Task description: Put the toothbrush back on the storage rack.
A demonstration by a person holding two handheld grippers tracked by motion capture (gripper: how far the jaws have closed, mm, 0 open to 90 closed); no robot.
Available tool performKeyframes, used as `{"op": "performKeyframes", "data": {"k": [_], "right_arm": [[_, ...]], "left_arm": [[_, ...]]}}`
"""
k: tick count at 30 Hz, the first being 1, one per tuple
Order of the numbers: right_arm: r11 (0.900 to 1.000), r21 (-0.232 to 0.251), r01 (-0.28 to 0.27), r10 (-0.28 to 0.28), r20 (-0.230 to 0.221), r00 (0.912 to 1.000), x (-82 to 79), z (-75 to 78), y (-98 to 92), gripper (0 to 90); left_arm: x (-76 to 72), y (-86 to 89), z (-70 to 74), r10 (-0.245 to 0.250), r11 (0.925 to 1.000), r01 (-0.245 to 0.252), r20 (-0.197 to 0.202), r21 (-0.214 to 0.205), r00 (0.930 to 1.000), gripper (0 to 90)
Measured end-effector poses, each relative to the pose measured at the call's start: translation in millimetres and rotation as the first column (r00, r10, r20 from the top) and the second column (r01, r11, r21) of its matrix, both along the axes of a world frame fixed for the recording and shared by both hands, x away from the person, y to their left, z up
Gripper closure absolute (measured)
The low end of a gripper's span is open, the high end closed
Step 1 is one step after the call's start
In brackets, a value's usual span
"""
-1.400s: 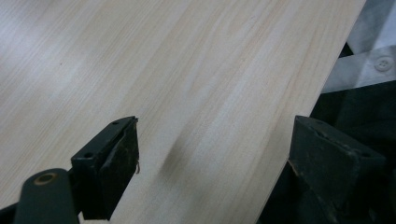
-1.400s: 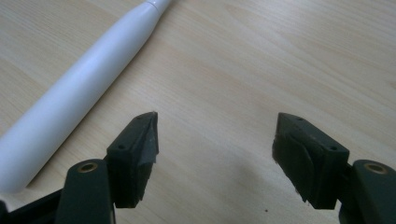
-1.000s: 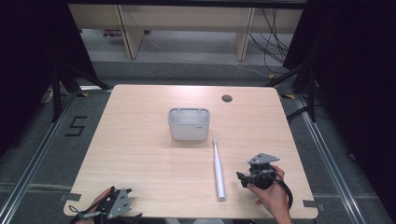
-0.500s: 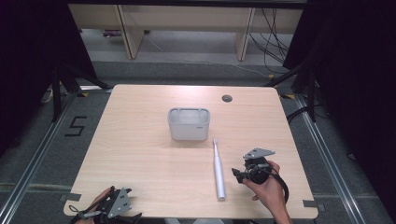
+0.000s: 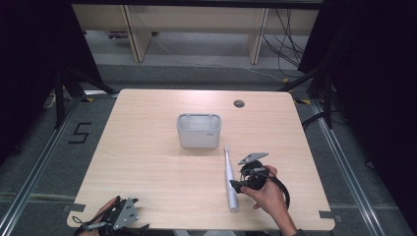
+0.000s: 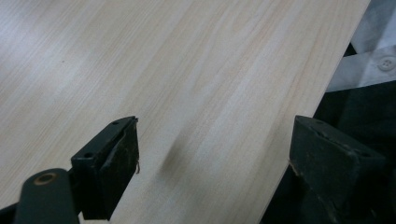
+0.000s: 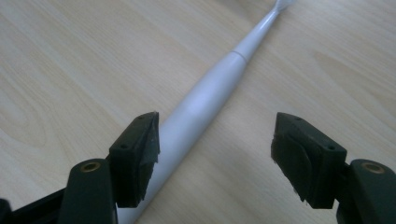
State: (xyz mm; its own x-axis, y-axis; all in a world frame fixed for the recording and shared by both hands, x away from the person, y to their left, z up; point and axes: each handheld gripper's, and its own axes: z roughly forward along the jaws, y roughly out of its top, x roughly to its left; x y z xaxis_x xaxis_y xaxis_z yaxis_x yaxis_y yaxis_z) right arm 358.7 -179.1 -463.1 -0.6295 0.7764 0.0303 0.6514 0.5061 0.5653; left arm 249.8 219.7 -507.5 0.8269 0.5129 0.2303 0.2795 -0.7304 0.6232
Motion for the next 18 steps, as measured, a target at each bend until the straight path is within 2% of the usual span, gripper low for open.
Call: {"op": "performKeyframes", "data": {"k": [1,2,3,5,6,7,8,9,12,13,14,17,18], "right_arm": [[1.0000,0.000,0.000,0.000,0.000,1.0000,0.0,0.0,0.0,32.7],[0.9999,-0.011,-0.001,0.001,-0.032,0.9995,-0.4,0.9,2.7,32.7],[0.9998,-0.017,-0.010,0.009,-0.032,0.9994,0.8,0.1,4.5,32.7],[0.9995,-0.025,-0.021,0.019,-0.047,0.9987,1.1,-0.3,7.4,32.6],[0.9994,-0.031,-0.014,0.013,-0.048,0.9987,1.8,-0.3,8.5,32.4],[0.9994,-0.030,-0.019,0.017,-0.053,0.9985,3.2,-1.1,9.5,32.3],[0.9992,-0.038,-0.006,0.004,-0.057,0.9984,4.0,-1.3,10.6,32.4],[0.9989,-0.041,-0.023,0.021,-0.050,0.9985,5.9,-3.0,10.5,32.4],[0.9992,-0.033,-0.020,0.017,-0.088,0.9960,9.0,-4.0,13.5,32.4],[0.9989,-0.046,-0.010,0.006,-0.089,0.9960,10.4,-4.5,14.6,32.5],[0.9982,-0.052,-0.028,0.024,-0.080,0.9965,12.7,-5.5,14.7,32.5],[0.9978,-0.065,-0.013,0.004,-0.129,0.9917,14.2,-5.8,20.6,32.9],[0.9965,-0.081,-0.016,0.006,-0.121,0.9926,15.8,-6.0,21.4,33.2]], "left_arm": [[0.0,0.0,0.4,-0.003,1.0000,0.003,0.000,0.003,1.0000,15.6],[0.1,0.4,1.5,-0.015,0.9998,0.015,-0.004,0.016,0.9999,15.7],[0.4,1.0,2.3,-0.024,0.9993,0.024,-0.004,0.029,0.9997,15.6],[0.5,1.2,1.6,-0.020,0.9995,0.020,-0.005,0.026,0.9998,15.7],[0.2,0.2,0.1,-0.002,1.0000,0.002,0.002,0.002,1.0000,15.6],[0.3,0.9,1.8,-0.024,0.9994,0.024,-0.004,0.026,0.9997,15.6],[0.3,0.8,1.9,-0.027,0.9992,0.027,-0.004,0.028,0.9996,15.6],[0.2,0.7,1.9,-0.028,0.9992,0.028,-0.005,0.029,0.9996,15.6],[0.4,0.8,1.7,-0.021,0.9994,0.021,-0.005,0.026,0.9998,15.7],[0.4,0.8,1.7,-0.022,0.9994,0.022,-0.005,0.026,0.9997,15.6],[0.3,0.8,1.6,-0.023,0.9994,0.023,-0.006,0.025,0.9997,15.6],[0.6,0.8,1.3,-0.020,0.9995,0.020,-0.007,0.024,0.9998,15.6],[0.4,0.7,1.7,-0.022,0.9994,0.022,-0.006,0.027,0.9997,15.6]]}}
